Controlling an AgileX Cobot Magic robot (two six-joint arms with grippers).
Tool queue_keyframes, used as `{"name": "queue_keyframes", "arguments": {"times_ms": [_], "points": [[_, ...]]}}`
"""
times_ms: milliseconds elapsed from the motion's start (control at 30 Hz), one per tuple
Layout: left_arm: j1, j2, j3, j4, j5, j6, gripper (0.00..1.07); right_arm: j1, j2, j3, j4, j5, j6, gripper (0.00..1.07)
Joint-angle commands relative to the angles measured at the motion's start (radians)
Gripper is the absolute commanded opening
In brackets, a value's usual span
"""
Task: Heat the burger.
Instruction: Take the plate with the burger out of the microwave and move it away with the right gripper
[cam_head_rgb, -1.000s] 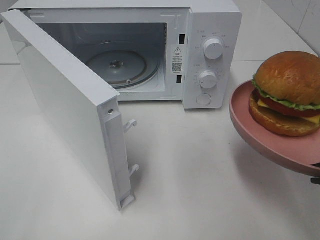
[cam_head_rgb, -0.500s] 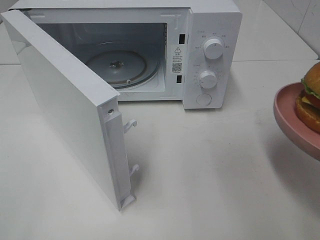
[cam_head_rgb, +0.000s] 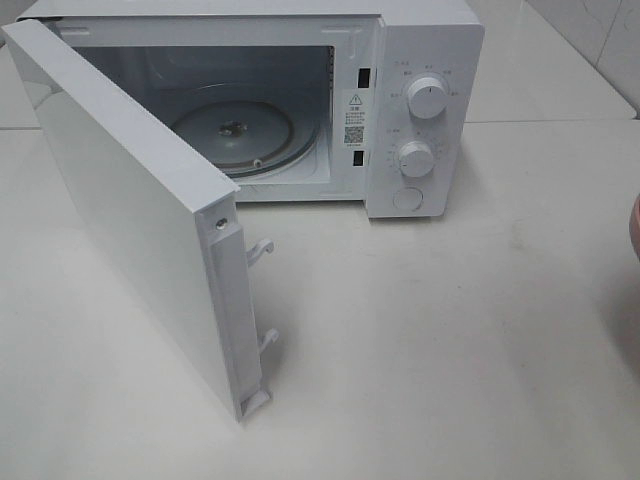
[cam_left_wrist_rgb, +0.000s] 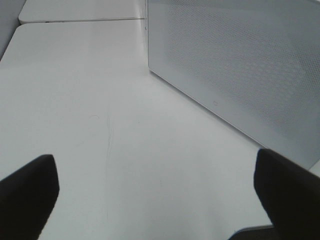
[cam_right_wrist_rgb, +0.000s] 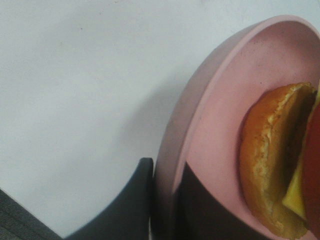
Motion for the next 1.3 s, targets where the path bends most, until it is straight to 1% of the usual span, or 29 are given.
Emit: {"name": "queue_keyframes", "arguments": {"times_ms": [33,67,167,233,333,400,433,500,533,567,600,667,700,767,800,933,1133,1200,1300], "points": [[0.004,-0.015,0.002,-0.002,-0.004,-0.003,0.98,0.001,0.039,-0.009,-0.086,-0.019,0.094,0.00],[0.004,-0.015,0.002,-0.002,-0.004,-0.003,0.98,0.001,0.071,-0.024,-0.093,-0.019,0.142,0.00],[0.004,-0.015,0.002,-0.002,-0.004,-0.003,0.98,0.001,0.086,-0.034,-0.098,-0.017,0.171,0.00],[0.004,-0.015,0.002,-0.002,-0.004,-0.003,0.98,0.001,0.177,-0.067,-0.119,-0.008,0.296,0.00],[0.004,-0.015,0.002,-0.002,-0.004,-0.003,0.98,0.001,0.205,-0.074,-0.121,-0.005,0.325,0.00],[0.004,-0.015,0.002,-0.002,-0.004,-0.003,0.98,0.001,0.319,-0.108,-0.126,0.024,0.432,0.00],[0.004,-0.015,0.002,-0.002,-0.004,-0.003,0.98,0.001,0.319,-0.108,-0.126,0.024,0.432,0.00],[0.004,-0.015,0.002,-0.002,-0.004,-0.003,0.98,0.001,0.399,-0.137,-0.133,0.044,0.535,0.00],[0.004,-0.015,0.002,-0.002,-0.004,-0.003,0.98,0.001,0.399,-0.137,-0.133,0.044,0.535,0.00],[0.004,-0.015,0.002,-0.002,-0.004,-0.003,0.98,0.001,0.443,-0.160,-0.144,0.053,0.607,0.00],[0.004,-0.015,0.002,-0.002,-0.004,-0.003,0.98,0.001,0.443,-0.160,-0.144,0.053,0.607,0.00],[0.004,-0.015,0.002,-0.002,-0.004,-0.003,0.98,0.001,0.504,-0.193,-0.159,0.069,0.698,0.00],[0.004,-0.015,0.002,-0.002,-0.004,-0.003,0.98,0.001,0.504,-0.193,-0.159,0.069,0.698,0.00],[0.004,-0.015,0.002,-0.002,-0.004,-0.003,0.98,0.001,0.563,-0.225,-0.173,0.092,0.760,0.00],[0.004,-0.015,0.002,-0.002,-0.004,-0.003,0.98,0.001,0.563,-0.225,-0.173,0.092,0.760,0.00],[0.004,-0.015,0.002,-0.002,-0.004,-0.003,0.98,0.001,0.658,-0.257,-0.176,0.111,0.791,0.00],[0.004,-0.015,0.002,-0.002,-0.004,-0.003,0.98,0.001,0.743,-0.262,-0.184,0.111,0.880,0.01],[0.004,-0.015,0.002,-0.002,-0.004,-0.003,0.98,0.001,0.784,-0.262,-0.204,0.111,0.937,0.03],[0.004,-0.015,0.002,-0.002,-0.004,-0.003,0.98,0.001,0.822,-0.262,-0.220,0.111,0.963,0.03]]}}
